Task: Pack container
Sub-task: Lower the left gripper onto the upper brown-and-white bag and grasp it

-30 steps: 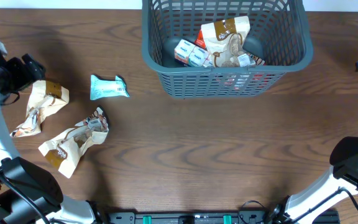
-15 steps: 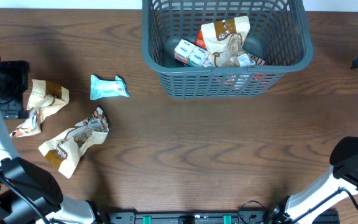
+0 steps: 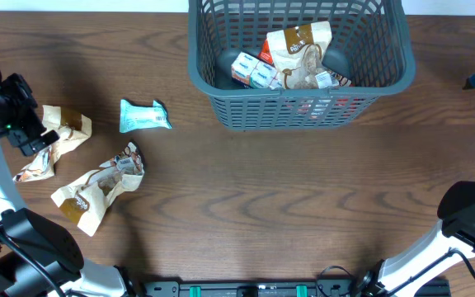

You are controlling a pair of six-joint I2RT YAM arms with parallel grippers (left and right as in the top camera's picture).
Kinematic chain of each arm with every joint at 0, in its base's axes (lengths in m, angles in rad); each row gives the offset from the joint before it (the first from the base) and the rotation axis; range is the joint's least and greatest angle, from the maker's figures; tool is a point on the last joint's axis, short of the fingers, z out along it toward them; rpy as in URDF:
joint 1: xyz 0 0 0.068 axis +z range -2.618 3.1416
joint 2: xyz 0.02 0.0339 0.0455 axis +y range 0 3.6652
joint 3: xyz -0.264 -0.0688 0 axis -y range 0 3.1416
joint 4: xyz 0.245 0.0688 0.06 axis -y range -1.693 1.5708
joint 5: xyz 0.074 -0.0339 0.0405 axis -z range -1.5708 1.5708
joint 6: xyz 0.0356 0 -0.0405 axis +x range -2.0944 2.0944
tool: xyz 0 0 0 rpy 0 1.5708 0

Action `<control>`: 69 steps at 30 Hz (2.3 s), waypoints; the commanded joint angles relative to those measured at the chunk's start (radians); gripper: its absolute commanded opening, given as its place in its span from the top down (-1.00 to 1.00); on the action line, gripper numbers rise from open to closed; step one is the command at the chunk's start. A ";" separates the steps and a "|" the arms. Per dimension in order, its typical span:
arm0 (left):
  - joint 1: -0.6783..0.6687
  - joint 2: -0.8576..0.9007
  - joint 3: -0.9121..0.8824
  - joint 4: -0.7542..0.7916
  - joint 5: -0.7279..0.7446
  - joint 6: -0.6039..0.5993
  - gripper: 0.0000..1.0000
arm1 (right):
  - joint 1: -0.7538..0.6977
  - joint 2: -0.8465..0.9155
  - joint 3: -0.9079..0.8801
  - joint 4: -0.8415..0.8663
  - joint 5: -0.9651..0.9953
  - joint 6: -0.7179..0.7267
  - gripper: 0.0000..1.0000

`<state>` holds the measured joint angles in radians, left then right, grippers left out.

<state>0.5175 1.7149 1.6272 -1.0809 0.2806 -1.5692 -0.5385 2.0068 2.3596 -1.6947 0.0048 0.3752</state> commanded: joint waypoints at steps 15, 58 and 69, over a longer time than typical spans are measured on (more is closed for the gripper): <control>0.106 0.072 -0.002 -0.089 -0.205 -0.094 -0.97 | -0.004 0.009 -0.005 -0.003 -0.014 0.009 -0.99; -0.026 0.373 -0.002 0.138 -0.272 -0.138 -0.97 | -0.003 0.009 -0.005 -0.003 -0.066 -0.021 -0.99; -0.004 0.381 -0.002 0.137 -0.306 -0.138 -0.97 | -0.003 0.008 -0.005 -0.003 -0.066 -0.036 -0.98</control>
<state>0.5041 2.0731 1.6272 -0.9379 0.0097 -1.7016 -0.5385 2.0068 2.3596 -1.6947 -0.0540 0.3550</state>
